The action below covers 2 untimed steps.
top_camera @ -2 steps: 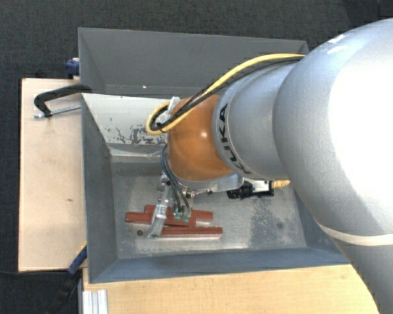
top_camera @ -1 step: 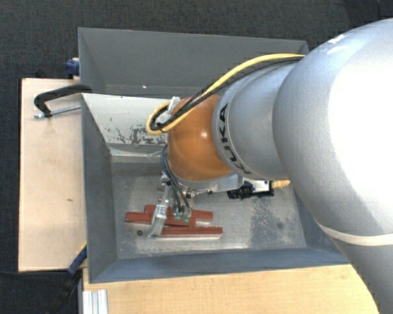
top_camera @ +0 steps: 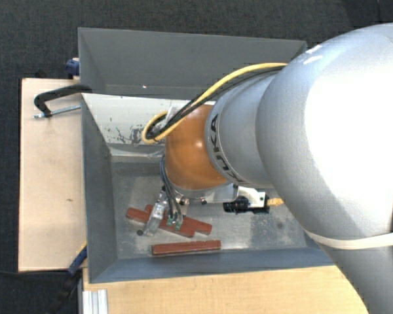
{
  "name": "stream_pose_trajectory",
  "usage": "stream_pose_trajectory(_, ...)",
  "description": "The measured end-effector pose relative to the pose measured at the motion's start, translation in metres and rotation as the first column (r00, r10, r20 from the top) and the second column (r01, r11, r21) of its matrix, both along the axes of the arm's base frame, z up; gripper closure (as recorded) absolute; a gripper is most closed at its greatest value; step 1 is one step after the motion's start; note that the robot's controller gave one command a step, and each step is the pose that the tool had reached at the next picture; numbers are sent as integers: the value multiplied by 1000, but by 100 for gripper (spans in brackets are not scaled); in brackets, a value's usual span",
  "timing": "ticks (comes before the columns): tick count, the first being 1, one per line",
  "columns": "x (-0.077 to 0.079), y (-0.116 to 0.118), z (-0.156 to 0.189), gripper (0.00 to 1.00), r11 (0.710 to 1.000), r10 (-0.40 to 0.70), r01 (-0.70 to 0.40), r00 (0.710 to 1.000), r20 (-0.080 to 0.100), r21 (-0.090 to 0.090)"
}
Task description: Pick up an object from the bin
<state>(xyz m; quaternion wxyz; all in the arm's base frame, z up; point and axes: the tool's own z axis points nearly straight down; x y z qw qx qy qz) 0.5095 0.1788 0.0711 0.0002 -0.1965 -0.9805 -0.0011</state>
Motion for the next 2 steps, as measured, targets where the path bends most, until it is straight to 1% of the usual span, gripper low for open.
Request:
stream_pose_trajectory(1,0,0,0,100,1000,0,0,1000,0,0)
stream_pose_trajectory(2,3,-20,150,100,998,58,-58,998,3,-1)
